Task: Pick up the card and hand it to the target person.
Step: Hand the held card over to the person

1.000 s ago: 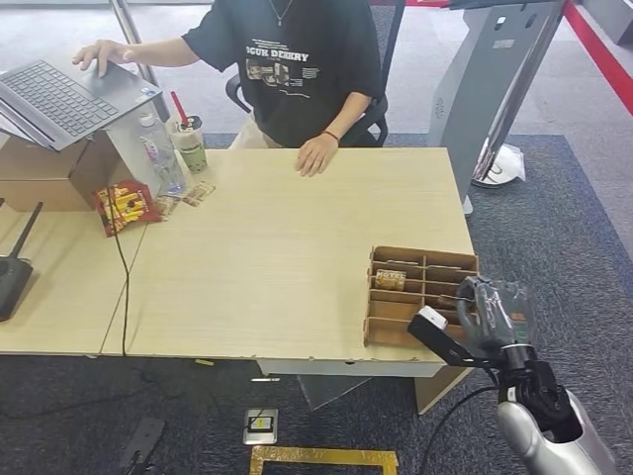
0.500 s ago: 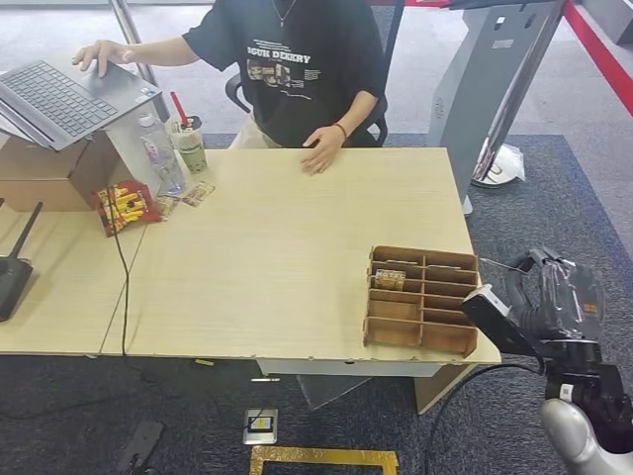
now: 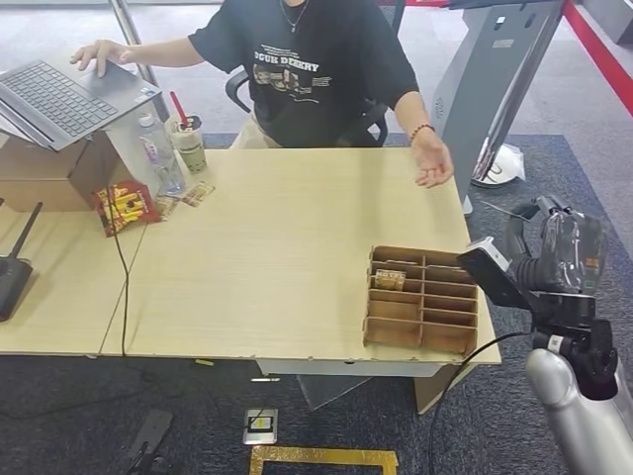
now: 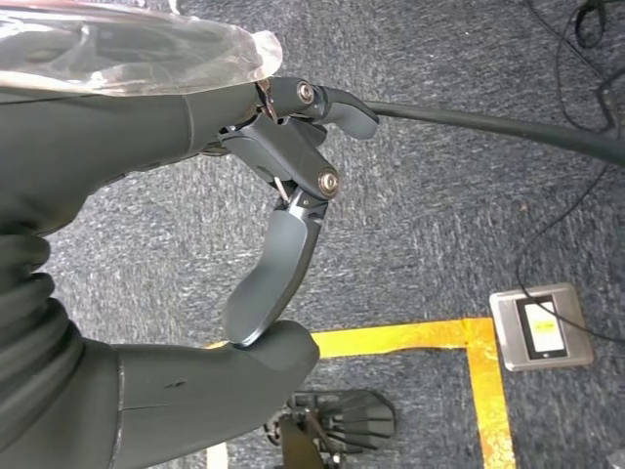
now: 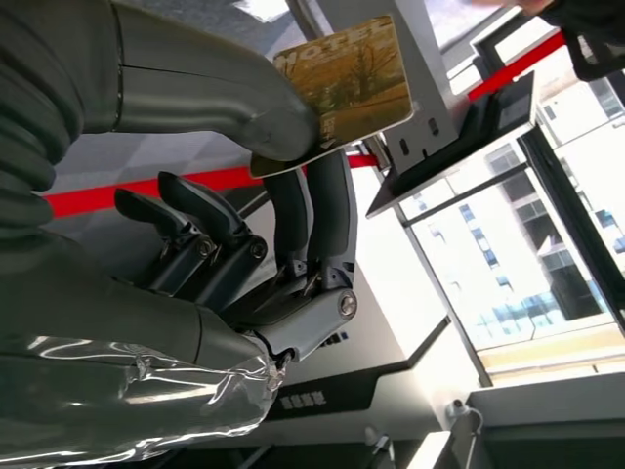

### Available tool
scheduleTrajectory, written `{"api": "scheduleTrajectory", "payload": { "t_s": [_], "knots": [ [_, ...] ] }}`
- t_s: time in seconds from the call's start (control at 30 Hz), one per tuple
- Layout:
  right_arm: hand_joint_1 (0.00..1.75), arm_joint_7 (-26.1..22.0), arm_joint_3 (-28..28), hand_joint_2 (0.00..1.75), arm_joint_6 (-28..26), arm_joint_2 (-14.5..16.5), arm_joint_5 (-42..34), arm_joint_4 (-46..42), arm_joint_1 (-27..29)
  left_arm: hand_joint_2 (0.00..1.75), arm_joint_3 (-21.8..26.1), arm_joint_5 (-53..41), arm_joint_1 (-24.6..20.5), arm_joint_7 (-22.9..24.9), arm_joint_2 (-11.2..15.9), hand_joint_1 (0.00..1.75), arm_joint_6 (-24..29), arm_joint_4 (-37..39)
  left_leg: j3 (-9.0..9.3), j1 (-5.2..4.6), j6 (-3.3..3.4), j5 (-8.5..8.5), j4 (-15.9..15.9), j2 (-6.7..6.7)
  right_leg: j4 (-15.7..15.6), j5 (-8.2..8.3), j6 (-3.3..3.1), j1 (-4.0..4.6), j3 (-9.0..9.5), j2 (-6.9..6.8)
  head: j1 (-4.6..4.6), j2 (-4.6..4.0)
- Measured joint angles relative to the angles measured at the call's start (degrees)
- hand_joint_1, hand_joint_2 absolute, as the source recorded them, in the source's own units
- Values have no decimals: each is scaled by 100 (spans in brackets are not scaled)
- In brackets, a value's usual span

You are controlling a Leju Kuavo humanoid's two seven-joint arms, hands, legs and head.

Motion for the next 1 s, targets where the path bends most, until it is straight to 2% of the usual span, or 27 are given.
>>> {"api": "scheduleTrajectory", "payload": {
  "t_s": [0.2,0.43,0.5,0.53,0.63,0.67,0.83,1.0],
  "knots": [
    [175,-77,279,175,-136,328,40,776,-660,175,-37,-84,-53,31,-27,0,-35,-2,-2,2,-1,1,0,-5,2,0,0,0,-1,-2,0,-1],
    [175,-236,576,175,145,635,-18,1753,-1370,175,-121,-116,-105,87,-46,0,-77,-2,-4,2,-2,2,0,-5,4,0,-1,0,-2,-3,1,0],
    [167,-322,668,175,243,718,-81,2059,-1577,175,-137,-115,-115,92,-54,0,-78,-2,-4,2,-2,2,0,-5,4,0,-1,0,-3,-3,0,0],
    [137,-364,713,175,285,758,-121,2207,-1668,175,-142,-111,-119,93,-57,0,-78,-2,-4,2,-2,2,0,-5,4,0,-1,0,-3,-2,-1,0],
    [14,-500,822,175,423,869,-272,2592,-1887,175,-144,-83,-122,93,-64,0,-78,-2,-4,2,-2,2,0,-6,4,0,-1,0,-3,-2,-1,0],
    [0,-549,854,175,478,899,-334,2699,-1941,175,-144,-72,-120,93,-64,0,-78,-2,-4,2,-2,2,0,-6,4,0,-1,0,-3,-2,0,1],
    [0,-700,985,175,802,993,-675,3050,-2060,175,-144,-42,-103,92,-64,0,-78,-2,-4,2,-2,2,0,-8,3,0,-1,0,-4,-4,-1,0],
    [0,-646,1033,175,892,997,-975,3087,-2047,175,-144,30,-54,71,-52,0,-78,-2,-3,1,-2,2,1,-5,2,0,-1,0,-9,0,0,0]
  ]
}}
